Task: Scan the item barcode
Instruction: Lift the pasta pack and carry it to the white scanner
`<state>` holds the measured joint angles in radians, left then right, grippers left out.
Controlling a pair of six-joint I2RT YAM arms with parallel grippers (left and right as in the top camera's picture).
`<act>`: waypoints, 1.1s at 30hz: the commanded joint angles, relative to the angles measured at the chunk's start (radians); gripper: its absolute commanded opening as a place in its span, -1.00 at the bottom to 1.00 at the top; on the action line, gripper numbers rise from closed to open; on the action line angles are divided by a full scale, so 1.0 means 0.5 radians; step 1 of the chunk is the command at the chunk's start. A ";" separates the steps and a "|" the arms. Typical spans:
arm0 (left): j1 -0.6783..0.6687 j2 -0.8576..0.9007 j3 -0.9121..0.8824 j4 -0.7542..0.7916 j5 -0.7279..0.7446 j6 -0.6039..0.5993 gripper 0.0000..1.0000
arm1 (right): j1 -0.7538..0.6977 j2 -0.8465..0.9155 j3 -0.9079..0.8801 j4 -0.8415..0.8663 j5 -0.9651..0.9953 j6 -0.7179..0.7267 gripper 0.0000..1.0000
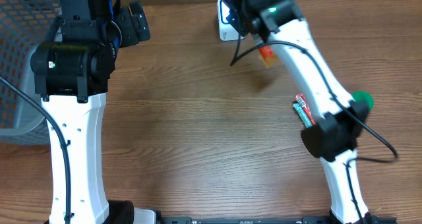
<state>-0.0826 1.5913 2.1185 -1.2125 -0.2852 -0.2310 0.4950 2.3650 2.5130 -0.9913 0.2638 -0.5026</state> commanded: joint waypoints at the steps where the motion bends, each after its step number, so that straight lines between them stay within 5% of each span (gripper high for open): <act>1: 0.008 -0.006 0.019 0.001 -0.021 0.037 1.00 | 0.046 0.040 0.066 0.363 0.385 -0.372 -0.93; 8: 0.008 -0.006 0.019 0.002 -0.020 0.037 1.00 | 0.139 0.320 0.066 1.376 0.827 -0.969 -0.93; 17: 0.008 -0.006 0.019 0.001 -0.021 0.037 1.00 | 0.249 0.622 0.066 2.357 0.867 -1.598 -0.92; 22: 0.008 -0.006 0.019 0.001 -0.021 0.037 1.00 | 0.255 0.772 0.066 2.626 0.830 -1.728 -0.92; 33: 0.008 -0.006 0.019 0.001 -0.021 0.037 1.00 | 0.254 0.949 0.066 2.669 0.816 -1.729 -0.90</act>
<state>-0.0826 1.5913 2.1185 -1.2121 -0.2852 -0.2310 0.6231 2.8876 2.5103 0.2966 0.6617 -1.3609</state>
